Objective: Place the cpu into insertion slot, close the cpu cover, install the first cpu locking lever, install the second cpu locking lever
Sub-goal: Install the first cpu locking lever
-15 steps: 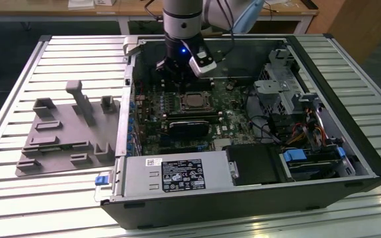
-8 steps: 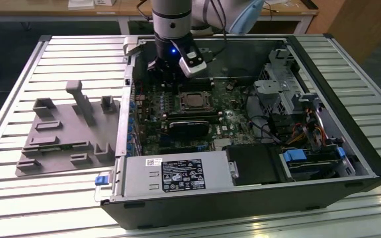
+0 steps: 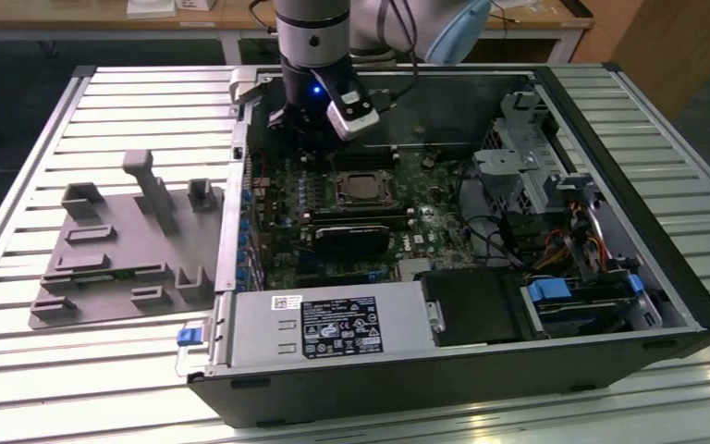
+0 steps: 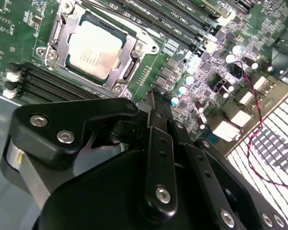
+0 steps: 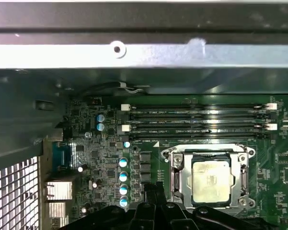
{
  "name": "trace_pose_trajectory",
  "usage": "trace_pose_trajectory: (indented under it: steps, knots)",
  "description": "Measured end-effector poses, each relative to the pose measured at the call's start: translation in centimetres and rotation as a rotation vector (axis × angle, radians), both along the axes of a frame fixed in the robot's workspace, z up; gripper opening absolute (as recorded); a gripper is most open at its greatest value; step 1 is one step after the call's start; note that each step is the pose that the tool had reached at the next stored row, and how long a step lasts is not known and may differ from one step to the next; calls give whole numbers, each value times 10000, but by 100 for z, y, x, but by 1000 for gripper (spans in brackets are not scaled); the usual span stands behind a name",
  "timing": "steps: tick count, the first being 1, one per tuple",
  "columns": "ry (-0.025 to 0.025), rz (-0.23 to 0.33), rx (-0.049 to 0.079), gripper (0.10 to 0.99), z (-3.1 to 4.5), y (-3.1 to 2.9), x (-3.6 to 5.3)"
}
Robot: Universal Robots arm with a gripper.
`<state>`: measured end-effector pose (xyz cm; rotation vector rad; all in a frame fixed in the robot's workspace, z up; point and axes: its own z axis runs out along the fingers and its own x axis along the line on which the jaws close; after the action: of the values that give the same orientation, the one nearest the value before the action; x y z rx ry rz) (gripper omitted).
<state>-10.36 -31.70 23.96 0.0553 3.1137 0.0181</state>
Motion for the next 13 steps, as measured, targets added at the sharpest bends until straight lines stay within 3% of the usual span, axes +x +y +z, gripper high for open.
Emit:
trace_pose_trajectory:
  steps: [5, 9, 11, 13]
  knots:
    - [-10, -1, 0, 102, 85, 0, -1]
    - [-21, -2, 30, 102, 112, 0, -2]
    - [-22, -2, 169, 102, 114, 0, -5]
    - [-26, -2, 393, 102, 114, 0, -14]
